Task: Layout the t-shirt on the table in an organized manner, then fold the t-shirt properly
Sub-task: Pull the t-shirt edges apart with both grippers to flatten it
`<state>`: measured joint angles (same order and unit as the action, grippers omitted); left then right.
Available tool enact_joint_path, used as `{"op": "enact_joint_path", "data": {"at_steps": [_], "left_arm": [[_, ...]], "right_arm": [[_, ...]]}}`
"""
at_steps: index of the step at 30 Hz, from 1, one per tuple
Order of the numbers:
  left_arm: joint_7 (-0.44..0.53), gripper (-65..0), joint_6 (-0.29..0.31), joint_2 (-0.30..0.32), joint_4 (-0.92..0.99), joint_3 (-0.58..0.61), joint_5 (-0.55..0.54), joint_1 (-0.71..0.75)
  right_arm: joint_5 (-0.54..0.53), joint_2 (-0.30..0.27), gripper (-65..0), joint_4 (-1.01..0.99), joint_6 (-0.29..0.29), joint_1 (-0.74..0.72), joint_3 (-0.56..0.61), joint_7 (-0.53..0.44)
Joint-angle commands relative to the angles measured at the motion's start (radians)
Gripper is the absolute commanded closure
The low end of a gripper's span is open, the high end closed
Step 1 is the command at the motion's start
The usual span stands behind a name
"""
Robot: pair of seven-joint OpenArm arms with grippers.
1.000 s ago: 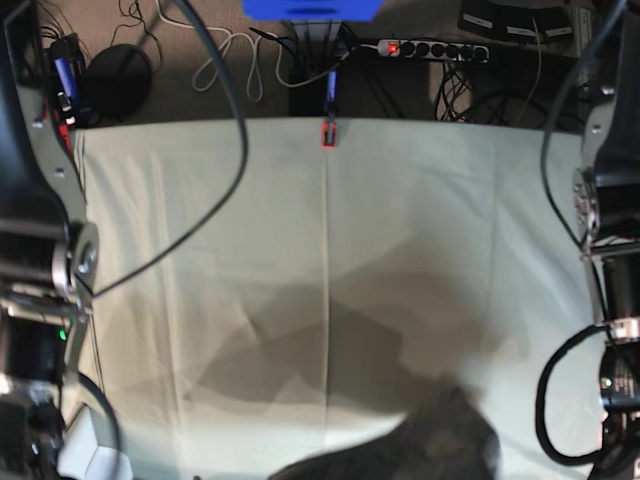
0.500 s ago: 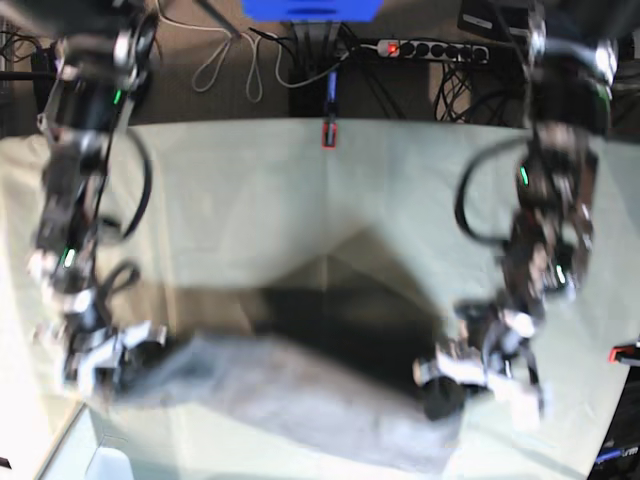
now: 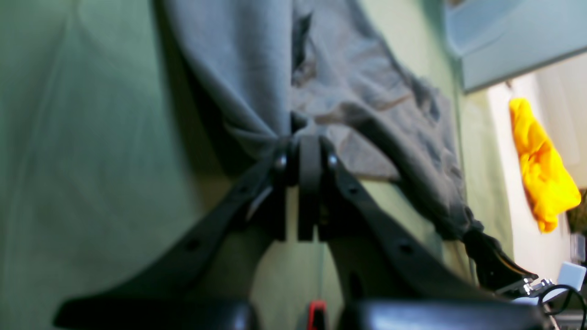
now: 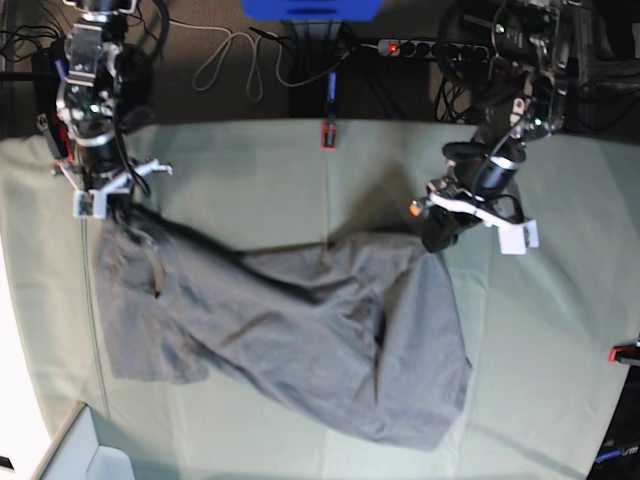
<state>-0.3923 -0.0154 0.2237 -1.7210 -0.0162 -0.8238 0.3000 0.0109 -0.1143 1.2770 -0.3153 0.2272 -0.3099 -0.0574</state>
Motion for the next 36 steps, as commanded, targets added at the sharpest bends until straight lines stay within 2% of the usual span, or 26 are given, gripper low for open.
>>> {"op": "enact_joint_path", "data": {"at_steps": [1,3,6,10,12,15,18,21,24,26,28,31,36], "left_arm": [[0.026,-0.1,0.013,0.004,-0.021,-0.003,-0.012,-0.008],[0.026,-0.4,0.013,0.004,-0.021,-0.001,-0.012,-0.002],[0.02,-0.5,0.013,0.004,-0.018,-0.003,-0.013,-0.003],[0.017,-0.6,0.013,0.007,-0.018,-0.003,-0.015,0.006],[0.017,-0.6,0.013,0.01,-0.021,-0.001,-0.015,0.012],[0.017,-5.6,0.013,0.01,-0.027,-0.003,-0.015,0.017],[0.017,-15.1,0.013,0.012,-0.027,-0.005,-0.015,0.031],[0.017,-28.2,0.005,0.012,-0.021,-0.005,-0.015,0.031],[0.019,-36.8,0.007,0.013,-0.027,-0.026,-0.015,0.037],[0.019,-41.1,0.01,0.007,-0.03,-0.08,-0.015,0.052],[0.019,-42.9,0.012,0.006,-0.021,-0.133,-0.015,0.052],[0.019,-43.0,0.012,0.004,-0.017,-0.206,-0.015,0.032],[0.017,-43.0,0.012,0.006,0.022,-0.262,-0.015,-0.006]], "right_arm": [[-0.01,-0.017,-5.8,0.017,0.003,-0.001,-0.005,-0.035],[-0.01,-0.02,-14.2,0.026,0.003,0.036,-0.015,-0.043],[-0.01,-0.015,-28.2,0.109,0.003,0.08,-0.091,-0.043],[-0.01,-0.014,-39.5,0.231,0.002,0.108,-0.119,-0.037],[-0.01,-0.014,-40.7,0.273,-0.003,0.1,-0.116,-0.034],[-0.01,-0.005,-40.8,0.313,-0.084,0.045,-0.074,-0.02],[-0.007,0.02,-41.1,0.312,-0.146,-0.044,-0.035,0.064],[-0.006,0.018,-41.1,0.215,-0.187,-0.196,0.036,0.219],[-0.006,0.017,-41.1,0.088,-0.213,-0.334,0.07,0.327],[-0.006,0.015,-41.1,-0.012,-0.213,-0.411,0.073,0.345],[-0.004,0.011,-41.1,-0.109,-0.213,-0.47,0.074,0.341],[-0.004,-0.025,-41.1,-0.251,-0.213,-0.538,0.074,0.341],[-0.004,-0.048,-40.6,-0.356,-0.216,-0.55,0.074,0.341]]}}
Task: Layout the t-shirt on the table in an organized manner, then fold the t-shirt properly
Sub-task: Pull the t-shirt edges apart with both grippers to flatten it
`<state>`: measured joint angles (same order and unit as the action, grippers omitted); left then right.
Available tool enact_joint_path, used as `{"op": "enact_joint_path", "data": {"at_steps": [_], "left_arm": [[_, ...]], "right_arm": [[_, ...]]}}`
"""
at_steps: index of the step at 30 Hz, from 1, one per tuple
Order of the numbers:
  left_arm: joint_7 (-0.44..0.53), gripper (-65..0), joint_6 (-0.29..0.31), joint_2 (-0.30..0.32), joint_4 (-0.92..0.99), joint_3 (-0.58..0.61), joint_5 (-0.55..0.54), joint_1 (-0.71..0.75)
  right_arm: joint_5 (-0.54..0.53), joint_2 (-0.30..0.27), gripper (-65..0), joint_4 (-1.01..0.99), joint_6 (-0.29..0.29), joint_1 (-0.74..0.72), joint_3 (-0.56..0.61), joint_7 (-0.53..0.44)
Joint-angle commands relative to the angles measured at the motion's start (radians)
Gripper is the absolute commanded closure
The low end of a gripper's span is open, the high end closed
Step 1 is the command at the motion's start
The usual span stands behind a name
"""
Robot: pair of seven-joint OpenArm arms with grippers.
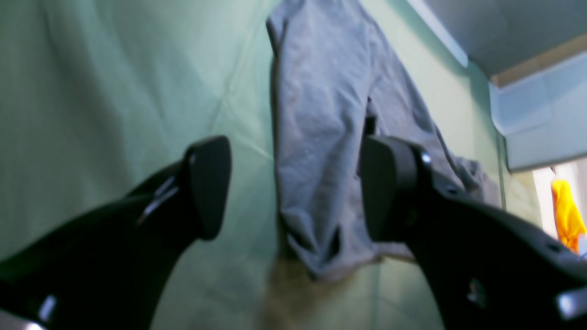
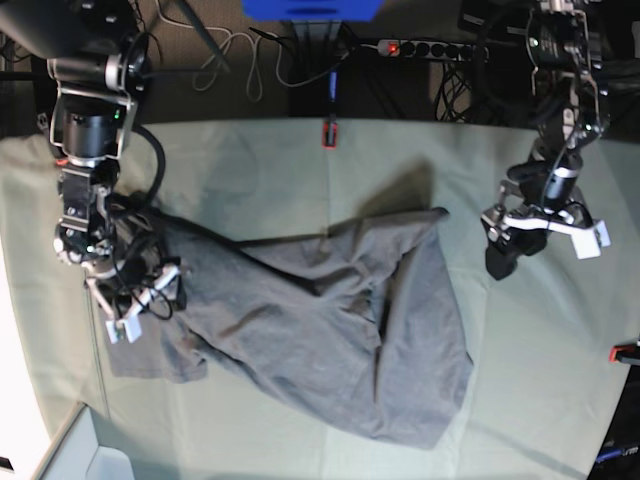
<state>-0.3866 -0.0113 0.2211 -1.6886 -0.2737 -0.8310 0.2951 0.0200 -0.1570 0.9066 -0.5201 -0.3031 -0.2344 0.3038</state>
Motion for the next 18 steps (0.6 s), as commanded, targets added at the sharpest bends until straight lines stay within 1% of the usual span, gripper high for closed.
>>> {"op": "enact_joint_path", "data": {"at_steps": [1,3,5,6,7,8,10,13,18], "left_arm": [[0.011,-43.0,0.007,0.008,0.002,-0.005,-0.007,-0.015],[0.011,-43.0,0.007,0.008,0.04,-0.005,-0.007,-0.038],[0.011,-43.0,0.007,0.007,0.074,-0.005,-0.007,-0.05],[0.015,-43.0,0.007,0.007,0.092,-0.002,-0.007,-0.05],[0.018,-43.0,0.007,0.007,0.107,0.003,-0.007,-0.056],[0.016,-43.0,0.007,0.007,0.121,0.003,-0.007,-0.067],[0.016,-43.0,0.007,0.007,0.149,0.003,-0.007,-0.078],[0.019,-43.0,0.009,0.007,0.164,-0.002,-0.007,-0.081],[0.019,-43.0,0.009,0.008,0.206,-0.003,-0.007,-0.127]], "right_arm": [[-0.013,-0.005,-40.4,0.015,-0.012,-0.012,-0.001,-0.021],[-0.015,-0.003,-37.6,0.033,-0.012,0.02,-0.001,-0.021],[-0.015,0.001,-30.6,0.079,-0.013,0.054,-0.001,-0.021],[-0.015,0.001,-25.3,0.102,-0.015,0.077,-0.001,-0.021],[-0.015,0.003,-20.0,0.122,-0.03,0.089,-0.001,-0.021],[-0.015,0.004,-13.3,0.147,-0.061,0.104,-0.001,-0.021],[-0.016,0.017,-0.1,0.211,-0.104,0.132,-0.009,-0.019],[-0.018,0.017,0.0,0.358,-0.113,0.223,-0.009,-0.015],[-0.019,0.032,0.0,0.658,-0.114,0.434,-0.01,-0.019]]}}
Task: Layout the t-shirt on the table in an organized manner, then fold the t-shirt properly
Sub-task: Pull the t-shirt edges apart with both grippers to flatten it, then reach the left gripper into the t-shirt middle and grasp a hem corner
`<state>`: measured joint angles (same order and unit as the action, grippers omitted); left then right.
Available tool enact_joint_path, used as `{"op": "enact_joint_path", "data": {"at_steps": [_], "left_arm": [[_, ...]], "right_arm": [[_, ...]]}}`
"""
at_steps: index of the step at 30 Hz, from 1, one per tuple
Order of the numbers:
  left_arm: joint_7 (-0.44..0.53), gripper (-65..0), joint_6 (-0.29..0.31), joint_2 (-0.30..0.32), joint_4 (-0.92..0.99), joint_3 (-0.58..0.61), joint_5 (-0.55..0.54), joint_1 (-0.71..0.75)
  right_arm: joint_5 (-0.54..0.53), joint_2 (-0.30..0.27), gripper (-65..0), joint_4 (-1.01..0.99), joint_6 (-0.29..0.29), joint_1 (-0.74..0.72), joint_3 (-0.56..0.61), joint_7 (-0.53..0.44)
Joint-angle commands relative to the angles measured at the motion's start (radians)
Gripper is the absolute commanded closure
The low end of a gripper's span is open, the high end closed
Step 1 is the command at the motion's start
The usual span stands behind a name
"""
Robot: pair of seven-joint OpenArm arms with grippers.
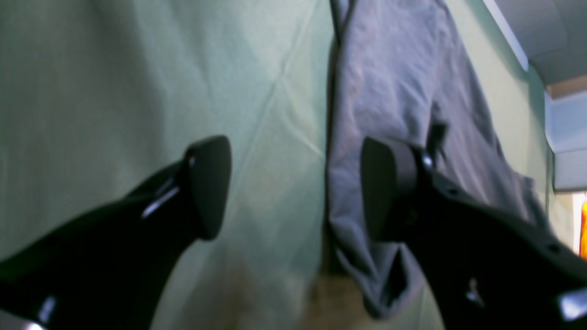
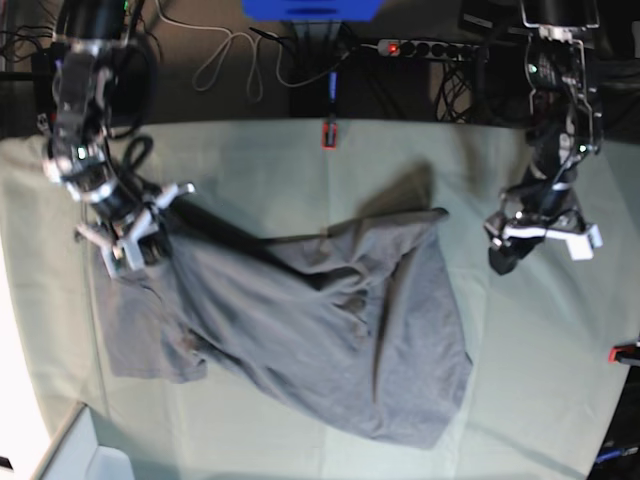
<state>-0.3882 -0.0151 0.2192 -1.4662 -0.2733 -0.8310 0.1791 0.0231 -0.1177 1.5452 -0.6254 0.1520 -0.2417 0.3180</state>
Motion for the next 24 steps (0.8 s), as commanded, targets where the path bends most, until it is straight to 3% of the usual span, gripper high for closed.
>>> {"op": "enact_joint_path", "data": {"at_steps": [1,4,6,13,18,24], "left_arm": [[0.021,-43.0,0.013,0.01,-0.004,-0.004,-0.007,-0.022],[0.021,-43.0,0.013,0.01,0.031,-0.004,-0.007,-0.059],[0.021,-43.2,0.013,0.01,0.049,-0.004,-0.007,-0.083],[0.013,-43.2,0.013,0.009,0.187,0.012,-0.003,-0.231],[0.022,-43.3,0.013,0.009,0.31,0.116,-0.006,-0.341],[0.022,-43.3,0.013,-0.054,0.476,0.17,0.003,-0.419]], "right_arm": [[-0.022,0.0,0.0,0.077,-0.009,0.025,-0.009,-0.033],[-0.022,0.062,0.0,0.24,-0.012,0.162,-0.078,-0.035],[-0.022,0.105,0.0,0.317,-0.061,0.243,-0.137,-0.047],[-0.022,0.257,0.0,0.355,-0.073,0.439,-0.305,-0.198],[-0.021,0.27,0.0,0.275,-0.073,0.499,-0.322,-0.204],[-0.021,0.27,0.0,0.254,-0.073,0.502,-0.327,-0.202]]}}
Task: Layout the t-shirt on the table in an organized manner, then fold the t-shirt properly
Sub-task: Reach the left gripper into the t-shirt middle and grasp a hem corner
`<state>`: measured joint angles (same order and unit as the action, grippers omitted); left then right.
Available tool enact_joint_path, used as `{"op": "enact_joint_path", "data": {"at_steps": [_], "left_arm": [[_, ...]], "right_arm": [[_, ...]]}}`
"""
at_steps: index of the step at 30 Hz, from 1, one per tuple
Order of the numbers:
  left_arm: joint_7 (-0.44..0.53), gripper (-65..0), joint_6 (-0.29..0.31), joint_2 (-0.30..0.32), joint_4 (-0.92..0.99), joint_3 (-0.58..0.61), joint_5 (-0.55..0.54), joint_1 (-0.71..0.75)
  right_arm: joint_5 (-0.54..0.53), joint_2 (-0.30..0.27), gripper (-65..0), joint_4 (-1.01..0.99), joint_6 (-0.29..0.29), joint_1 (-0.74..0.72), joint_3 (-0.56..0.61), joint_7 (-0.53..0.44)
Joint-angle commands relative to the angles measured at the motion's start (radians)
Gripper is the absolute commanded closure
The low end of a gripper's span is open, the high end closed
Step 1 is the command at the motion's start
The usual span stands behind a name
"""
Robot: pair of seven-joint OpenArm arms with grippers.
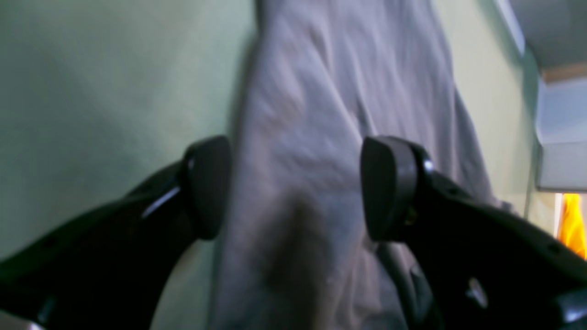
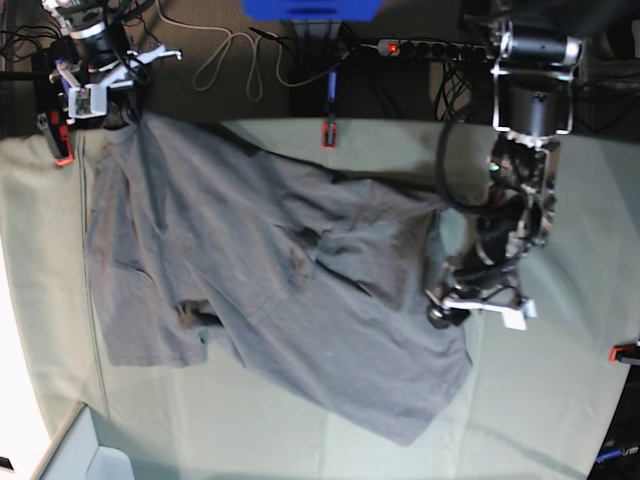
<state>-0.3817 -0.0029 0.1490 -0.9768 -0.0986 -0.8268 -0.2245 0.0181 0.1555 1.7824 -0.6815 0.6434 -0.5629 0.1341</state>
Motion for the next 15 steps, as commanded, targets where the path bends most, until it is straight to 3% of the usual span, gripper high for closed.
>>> {"op": "enact_joint_path", "data": {"at_steps": [1,8,10,13,14,15], "left_arm": [[0.017,-43.3,0.001,0.016,0.009,0.0,-0.001,-0.022],[0.017,-41.7,0.001,-0.021,0.097,0.003,0.064,-0.046],[0.017,-32.3,0.001,-0.036,0.092,0.003,0.083,-0.046],[0.017,-5.7,0.001,-0.047,0.092,0.001,0.111,-0.049],[0.014,0.0,-0.001,-0.047,0.089,0.001,0.114,-0.052],[0.008,0.0,-0.004,-0.047,0.08,0.003,0.12,-0.063]], "right_arm": [[-0.016,-0.003,0.0,0.017,-0.017,0.011,-0.006,-0.018],[-0.016,-0.001,0.0,0.017,-0.017,0.002,-0.006,-0.018],[-0.016,-0.001,0.0,0.017,-0.017,0.0,-0.006,-0.018],[-0.014,-0.001,0.0,0.02,-0.017,-0.001,-0.006,-0.018],[-0.013,-0.001,0.0,0.026,-0.017,-0.001,-0.006,-0.018],[-0.013,-0.001,0.0,0.03,-0.017,-0.001,-0.006,-0.018]]}}
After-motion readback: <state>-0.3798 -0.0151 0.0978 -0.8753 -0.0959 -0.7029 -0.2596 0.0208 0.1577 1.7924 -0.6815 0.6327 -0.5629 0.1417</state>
